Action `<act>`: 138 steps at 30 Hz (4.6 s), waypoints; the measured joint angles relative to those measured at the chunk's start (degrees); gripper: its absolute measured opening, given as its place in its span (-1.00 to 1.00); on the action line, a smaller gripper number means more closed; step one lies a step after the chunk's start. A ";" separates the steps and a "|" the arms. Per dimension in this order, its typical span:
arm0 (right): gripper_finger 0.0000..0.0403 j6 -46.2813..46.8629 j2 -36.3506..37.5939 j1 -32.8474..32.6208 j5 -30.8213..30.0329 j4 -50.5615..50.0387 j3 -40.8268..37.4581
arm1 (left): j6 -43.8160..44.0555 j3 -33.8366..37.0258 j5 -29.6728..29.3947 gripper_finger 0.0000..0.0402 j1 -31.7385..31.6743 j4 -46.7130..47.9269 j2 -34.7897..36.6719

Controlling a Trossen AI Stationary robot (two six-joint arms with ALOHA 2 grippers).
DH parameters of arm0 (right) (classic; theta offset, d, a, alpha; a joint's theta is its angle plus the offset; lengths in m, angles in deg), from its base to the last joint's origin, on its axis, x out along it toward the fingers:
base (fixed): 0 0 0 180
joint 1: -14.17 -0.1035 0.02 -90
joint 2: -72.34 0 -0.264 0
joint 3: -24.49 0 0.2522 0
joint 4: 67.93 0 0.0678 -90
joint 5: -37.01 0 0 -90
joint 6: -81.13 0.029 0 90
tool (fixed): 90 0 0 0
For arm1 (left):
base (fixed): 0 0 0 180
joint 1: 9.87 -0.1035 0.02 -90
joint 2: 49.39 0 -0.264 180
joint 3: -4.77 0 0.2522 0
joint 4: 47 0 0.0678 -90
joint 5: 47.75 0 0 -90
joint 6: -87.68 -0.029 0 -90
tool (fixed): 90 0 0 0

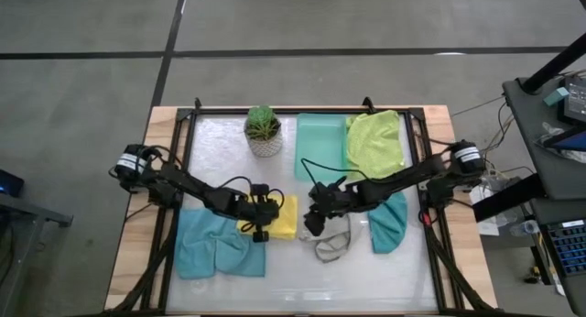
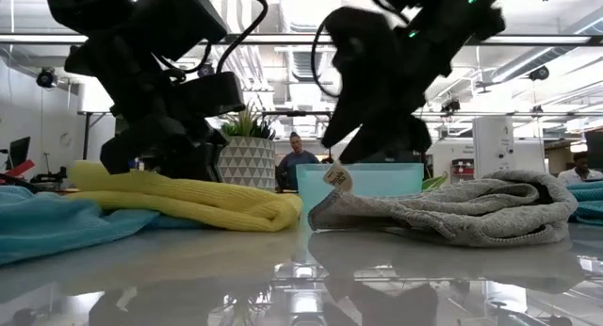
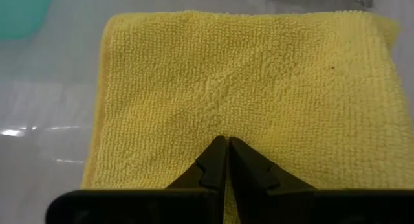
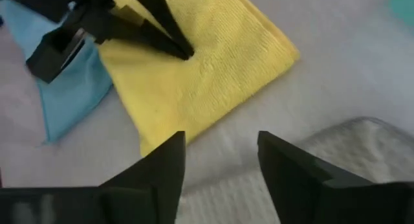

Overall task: Fold microfiber towels
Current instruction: Put the folded yellow microfiber cloth into the blue bin

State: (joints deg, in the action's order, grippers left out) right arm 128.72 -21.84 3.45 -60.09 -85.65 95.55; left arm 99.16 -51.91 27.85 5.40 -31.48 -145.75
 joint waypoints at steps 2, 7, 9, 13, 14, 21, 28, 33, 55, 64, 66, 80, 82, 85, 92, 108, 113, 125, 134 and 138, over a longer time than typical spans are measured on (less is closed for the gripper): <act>0.00 1.28 -2.14 0.23 -0.09 1.16 0.92 | 0.16 0.04 -0.35 -0.97 0.24 0.06 0.18; 0.08 3.34 -6.30 1.21 -0.59 1.47 4.32 | 0.18 0.20 -0.67 -0.97 0.96 1.18 1.23; 0.09 3.66 -7.97 1.47 -0.60 1.41 5.45 | 0.17 0.26 -0.61 -0.97 1.03 1.31 1.53; 0.09 3.38 -10.46 1.66 -0.55 1.33 7.25 | 0.17 0.26 -0.73 -0.97 1.03 1.28 1.68; 0.09 3.02 -10.93 1.66 -0.49 1.37 7.52 | 0.17 0.26 -0.85 -0.97 1.03 1.26 1.68; 0.09 2.77 -13.97 1.66 -0.43 2.20 9.18 | 0.15 0.26 -1.01 -0.97 1.03 0.98 1.68; 0.09 0.81 -17.48 1.88 0.09 11.21 9.14 | 0.15 0.26 -1.09 -0.97 1.00 0.38 1.70; 0.02 0.34 -18.06 2.03 0.08 13.20 9.12 | 0.13 0.26 -1.11 -0.97 0.98 0.46 1.70; -0.93 -6.49 -10.78 2.54 0.24 1.81 9.07 | -1.83 0.08 -1.33 -0.97 0.98 1.07 5.93; -0.93 -7.12 -0.25 4.27 1.15 -18.48 9.05 | -5.81 0.65 -1.33 -0.97 0.98 4.46 16.24; -0.93 -6.57 1.63 4.28 1.26 -21.23 9.05 | -5.85 1.64 -1.31 -0.97 0.98 4.90 17.58; -0.94 -3.07 4.17 4.48 1.68 -29.22 9.05 | -3.38 5.56 -1.25 -0.97 1.03 -6.08 13.84; -0.94 -1.83 4.17 4.70 1.73 -31.00 9.05 | -3.44 5.66 -1.69 -0.97 0.98 -7.91 12.63; -0.94 -0.38 4.17 5.41 2.82 -34.14 9.05 | -4.18 5.67 -4.11 -0.97 0.94 -9.65 9.98; -0.94 1.34 4.17 5.35 5.40 -42.10 9.05 | -4.44 5.34 -4.41 -0.97 0.94 -12.71 5.01; -0.94 -27.57 4.95 5.75 5.23 -55.43 21.57 | -8.49 5.11 -5.31 -0.97 0.94 -13.62 8.40; -0.94 -51.57 4.95 6.77 -0.33 -60.25 30.43 | -12.61 5.11 -10.14 -0.97 0.94 -13.13 14.06; -0.94 -96.72 4.69 18.62 -9.50 -60.28 35.97 | -22.26 5.61 -15.26 -0.97 0.94 -13.22 31.02; -0.94 -110.97 1.71 29.07 -7.99 -54.61 35.37 | -25.46 5.81 -15.30 -0.97 0.94 -13.14 37.44; -0.94 -117.13 -2.90 31.30 -8.92 -52.92 35.30 | -27.22 5.76 -15.35 -0.97 0.94 -13.25 38.23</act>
State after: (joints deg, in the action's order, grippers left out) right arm 11.59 -24.74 34.74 -69.01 -138.57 130.84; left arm 71.94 -46.16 12.51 6.34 -44.72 -107.52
